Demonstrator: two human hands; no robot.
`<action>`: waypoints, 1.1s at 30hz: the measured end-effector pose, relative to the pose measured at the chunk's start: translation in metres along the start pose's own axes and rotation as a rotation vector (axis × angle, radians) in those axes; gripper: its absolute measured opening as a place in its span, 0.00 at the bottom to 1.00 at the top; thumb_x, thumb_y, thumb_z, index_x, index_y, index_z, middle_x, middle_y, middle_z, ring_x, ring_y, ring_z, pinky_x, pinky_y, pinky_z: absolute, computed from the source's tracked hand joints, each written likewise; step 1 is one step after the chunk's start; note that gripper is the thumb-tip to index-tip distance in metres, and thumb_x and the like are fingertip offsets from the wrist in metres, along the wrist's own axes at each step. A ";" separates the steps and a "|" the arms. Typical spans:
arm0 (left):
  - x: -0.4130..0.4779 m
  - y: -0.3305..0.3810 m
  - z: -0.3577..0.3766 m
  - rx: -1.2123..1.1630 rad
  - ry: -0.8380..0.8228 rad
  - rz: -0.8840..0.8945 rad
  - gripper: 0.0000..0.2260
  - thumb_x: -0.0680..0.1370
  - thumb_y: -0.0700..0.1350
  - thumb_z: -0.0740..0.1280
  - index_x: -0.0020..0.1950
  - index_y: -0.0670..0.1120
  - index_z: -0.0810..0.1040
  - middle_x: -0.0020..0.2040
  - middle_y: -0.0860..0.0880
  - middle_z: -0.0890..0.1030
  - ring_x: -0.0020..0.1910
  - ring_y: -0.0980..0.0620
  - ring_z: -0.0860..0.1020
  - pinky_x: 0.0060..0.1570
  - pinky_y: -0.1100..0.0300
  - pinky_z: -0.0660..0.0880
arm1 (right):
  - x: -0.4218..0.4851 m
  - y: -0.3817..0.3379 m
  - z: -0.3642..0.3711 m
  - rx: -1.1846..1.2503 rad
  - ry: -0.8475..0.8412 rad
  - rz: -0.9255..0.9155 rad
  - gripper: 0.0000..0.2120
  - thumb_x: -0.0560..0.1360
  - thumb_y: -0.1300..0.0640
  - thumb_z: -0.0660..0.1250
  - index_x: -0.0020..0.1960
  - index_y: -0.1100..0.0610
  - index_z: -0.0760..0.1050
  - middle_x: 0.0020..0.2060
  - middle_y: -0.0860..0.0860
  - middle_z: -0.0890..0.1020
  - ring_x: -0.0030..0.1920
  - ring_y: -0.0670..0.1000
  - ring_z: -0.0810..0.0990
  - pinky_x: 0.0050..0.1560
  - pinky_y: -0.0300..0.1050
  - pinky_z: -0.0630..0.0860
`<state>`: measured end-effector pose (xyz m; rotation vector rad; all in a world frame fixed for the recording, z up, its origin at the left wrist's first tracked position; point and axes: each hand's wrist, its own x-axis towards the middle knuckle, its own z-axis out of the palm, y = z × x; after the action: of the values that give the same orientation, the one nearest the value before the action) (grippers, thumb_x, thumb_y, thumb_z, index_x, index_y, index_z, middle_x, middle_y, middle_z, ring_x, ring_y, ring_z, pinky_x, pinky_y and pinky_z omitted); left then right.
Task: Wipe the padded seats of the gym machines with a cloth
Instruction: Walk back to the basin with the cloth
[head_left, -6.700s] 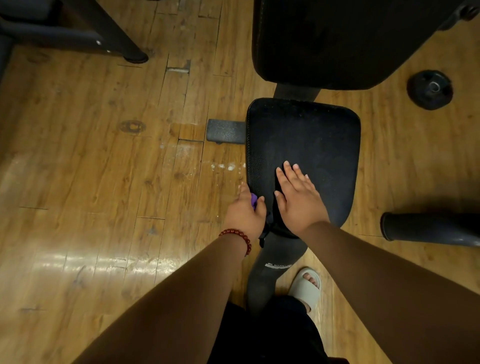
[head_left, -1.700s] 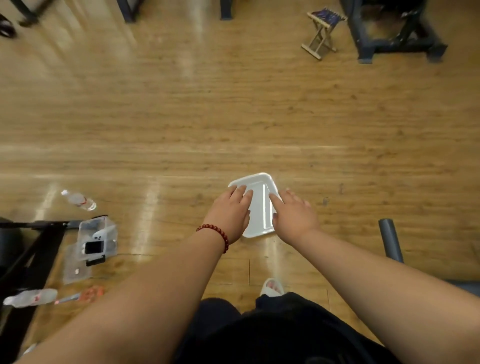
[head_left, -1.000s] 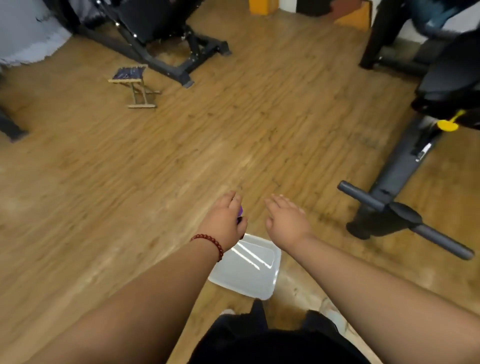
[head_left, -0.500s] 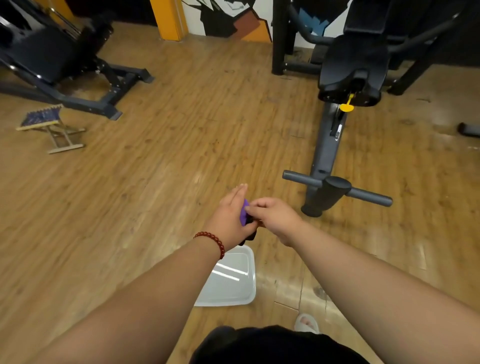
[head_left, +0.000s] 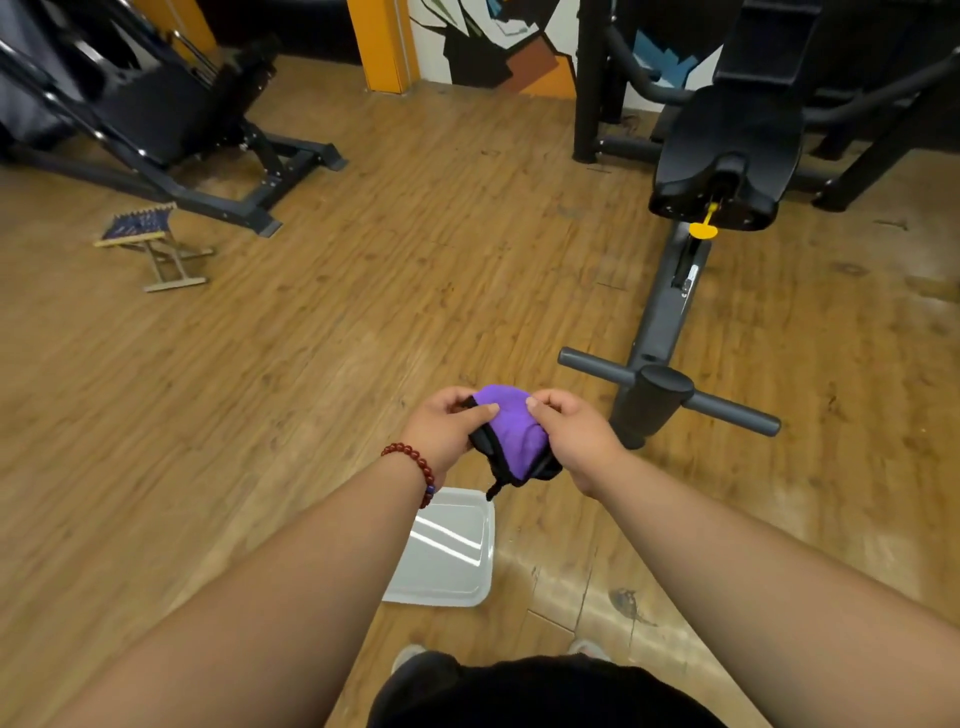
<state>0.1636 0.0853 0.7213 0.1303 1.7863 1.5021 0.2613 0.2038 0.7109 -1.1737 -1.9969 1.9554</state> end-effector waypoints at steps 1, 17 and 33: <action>-0.002 -0.001 0.006 -0.034 0.005 -0.015 0.03 0.77 0.37 0.69 0.46 0.43 0.76 0.44 0.44 0.80 0.42 0.49 0.79 0.46 0.55 0.78 | -0.001 0.000 -0.006 0.006 0.010 0.002 0.09 0.81 0.52 0.62 0.44 0.54 0.76 0.38 0.51 0.78 0.39 0.49 0.74 0.36 0.41 0.71; -0.007 0.013 0.046 -0.402 -0.111 -0.063 0.05 0.79 0.34 0.64 0.52 0.42 0.76 0.45 0.43 0.84 0.42 0.51 0.84 0.45 0.59 0.80 | -0.013 0.003 -0.056 -0.008 -0.020 -0.241 0.04 0.76 0.59 0.70 0.43 0.53 0.81 0.40 0.46 0.81 0.43 0.45 0.78 0.39 0.28 0.72; 0.011 0.031 -0.013 -0.023 -0.226 -0.050 0.04 0.79 0.40 0.66 0.51 0.42 0.78 0.47 0.44 0.82 0.46 0.50 0.80 0.46 0.61 0.76 | -0.007 -0.021 -0.006 0.194 0.022 -0.142 0.07 0.75 0.59 0.71 0.51 0.60 0.78 0.40 0.49 0.83 0.41 0.45 0.80 0.41 0.35 0.76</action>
<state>0.1355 0.0901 0.7432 0.2333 1.5806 1.4125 0.2603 0.2068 0.7333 -0.9765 -1.7785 2.0019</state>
